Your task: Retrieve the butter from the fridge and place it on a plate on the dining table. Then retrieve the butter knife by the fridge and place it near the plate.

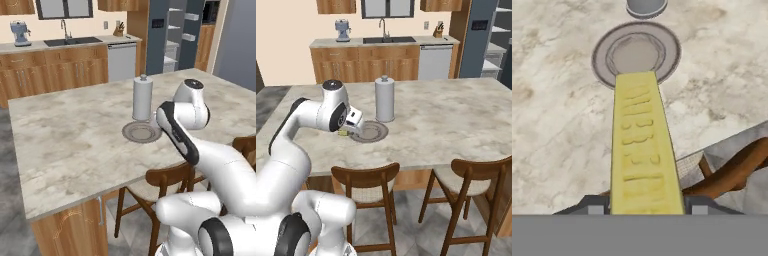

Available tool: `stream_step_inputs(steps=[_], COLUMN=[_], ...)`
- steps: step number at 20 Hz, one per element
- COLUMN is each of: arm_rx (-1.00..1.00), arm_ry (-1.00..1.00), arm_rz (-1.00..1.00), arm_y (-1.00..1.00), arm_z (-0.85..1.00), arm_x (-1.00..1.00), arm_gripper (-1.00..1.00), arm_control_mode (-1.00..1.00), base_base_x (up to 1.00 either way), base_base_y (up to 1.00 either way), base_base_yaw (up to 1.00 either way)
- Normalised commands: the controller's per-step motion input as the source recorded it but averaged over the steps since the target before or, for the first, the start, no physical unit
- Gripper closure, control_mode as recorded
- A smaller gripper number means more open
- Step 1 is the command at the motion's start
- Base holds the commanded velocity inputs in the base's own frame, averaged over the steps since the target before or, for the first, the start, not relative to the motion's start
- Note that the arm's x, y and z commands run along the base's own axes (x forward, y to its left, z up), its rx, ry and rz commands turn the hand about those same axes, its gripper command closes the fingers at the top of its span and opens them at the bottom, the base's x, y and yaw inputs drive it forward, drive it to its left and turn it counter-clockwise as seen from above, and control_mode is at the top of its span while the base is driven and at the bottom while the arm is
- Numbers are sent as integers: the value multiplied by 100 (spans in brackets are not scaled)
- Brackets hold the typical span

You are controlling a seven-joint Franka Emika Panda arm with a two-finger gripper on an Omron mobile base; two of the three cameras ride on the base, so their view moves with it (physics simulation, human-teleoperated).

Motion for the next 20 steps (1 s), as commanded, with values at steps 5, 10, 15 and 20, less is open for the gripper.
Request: stream_step_inputs(steps=[5, 10, 15, 20], arm_rx=[-15, -16, 0, 0], arm_ry=[4, 0, 10, 18], arm_rz=[3, 5, 8, 6], arm_y=[19, 11, -2, 0], arm_z=[-25, -36, -40, -32], arm_x=[100, 99, 100, 96], arm_gripper=[100, 100, 100, 100], arm_control_mode=[-100, -100, -100, -100], base_base_x=[0, 0, 0, 0], base_base_y=[0, 0, 0, 0], base_base_yaw=[0, 0, 0, 0])
